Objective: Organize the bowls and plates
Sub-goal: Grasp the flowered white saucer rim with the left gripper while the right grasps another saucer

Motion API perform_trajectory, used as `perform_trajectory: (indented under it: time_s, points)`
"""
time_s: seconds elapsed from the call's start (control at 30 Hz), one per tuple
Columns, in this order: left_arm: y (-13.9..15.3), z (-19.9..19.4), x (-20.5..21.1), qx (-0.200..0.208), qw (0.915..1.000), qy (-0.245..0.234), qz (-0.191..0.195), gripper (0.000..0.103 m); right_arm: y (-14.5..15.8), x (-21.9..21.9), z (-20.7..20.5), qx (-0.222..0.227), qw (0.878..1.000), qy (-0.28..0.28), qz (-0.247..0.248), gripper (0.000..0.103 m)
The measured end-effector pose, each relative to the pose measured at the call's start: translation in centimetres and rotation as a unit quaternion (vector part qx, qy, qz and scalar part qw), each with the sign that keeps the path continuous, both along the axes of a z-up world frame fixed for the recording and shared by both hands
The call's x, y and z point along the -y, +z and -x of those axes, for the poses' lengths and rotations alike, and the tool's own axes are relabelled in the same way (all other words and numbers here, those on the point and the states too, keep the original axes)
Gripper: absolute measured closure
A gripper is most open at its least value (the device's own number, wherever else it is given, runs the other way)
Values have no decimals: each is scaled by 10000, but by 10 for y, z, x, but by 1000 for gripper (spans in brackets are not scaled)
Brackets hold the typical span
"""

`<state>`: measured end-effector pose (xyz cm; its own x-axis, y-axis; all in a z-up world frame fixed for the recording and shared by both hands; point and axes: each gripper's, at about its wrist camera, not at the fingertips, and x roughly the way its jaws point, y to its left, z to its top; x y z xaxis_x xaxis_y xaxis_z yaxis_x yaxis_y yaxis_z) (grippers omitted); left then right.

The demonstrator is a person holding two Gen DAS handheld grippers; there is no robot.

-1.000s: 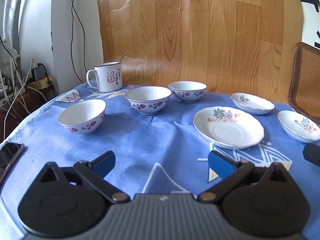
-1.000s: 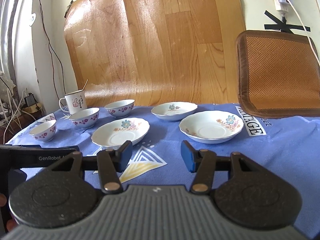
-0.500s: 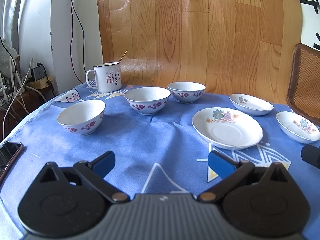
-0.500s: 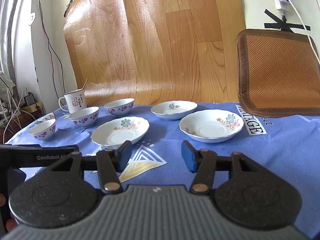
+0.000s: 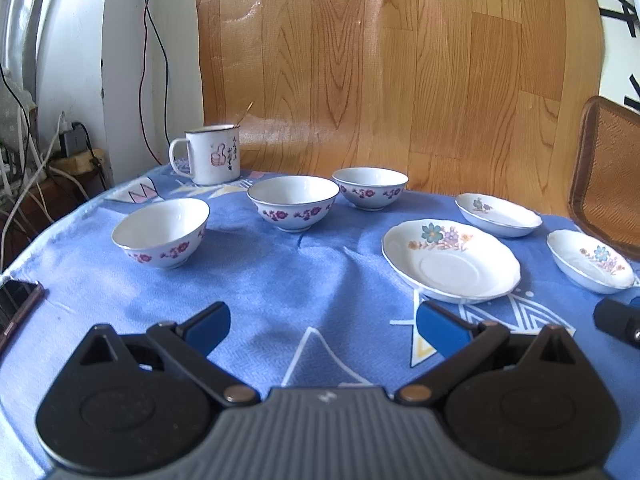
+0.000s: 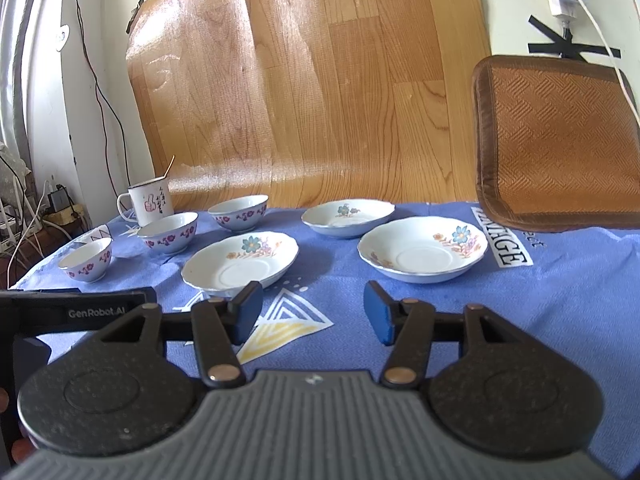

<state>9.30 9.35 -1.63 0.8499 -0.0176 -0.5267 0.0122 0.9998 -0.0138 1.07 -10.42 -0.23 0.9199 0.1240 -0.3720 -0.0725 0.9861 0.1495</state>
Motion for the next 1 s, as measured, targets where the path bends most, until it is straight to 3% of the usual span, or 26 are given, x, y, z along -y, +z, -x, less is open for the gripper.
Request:
perform_trajectory:
  time_s: [0.13,0.23,0.3,0.4,0.47,0.6,0.63,0.67,0.7,0.77,1.0]
  points:
    - [2,-12,-14,-370,9979,-179,509,1,2,12,-9,-311,9986,27,-426,45]
    - [16,-22,-23,-317,9953,-263,872,2,13,17,-23,-445,9970,114,-620,47]
    - [28,-35,-22,-309,9945,-312,948,7,25,14,-40,-486,9971,246,-525,48]
    - [33,-63,-17,-673,9915,-433,1024,20,28,6,-73,-836,9940,480,-519,58]
    - [27,-81,-10,-900,9906,-417,946,33,22,2,-97,-1124,9913,437,-524,67]
    - [15,-102,-4,-1250,9856,-436,1055,39,0,-7,-132,-1617,9844,376,-588,76]
    - [12,-105,-1,-1309,9857,-398,988,46,-5,-8,-137,-1735,9824,365,-592,82]
    - [8,-107,2,-1388,9851,-383,940,59,-9,-8,-138,-1771,9805,410,-743,87]
    - [5,-107,4,-1462,9839,-415,941,63,-9,-8,-138,-1781,9795,442,-831,89]
    - [7,-99,6,-1422,9837,-573,944,89,-4,-7,-132,-1811,9775,488,-960,91]
    - [15,-36,38,-1511,9806,-891,872,89,4,42,-67,-1871,9712,463,-1400,92]
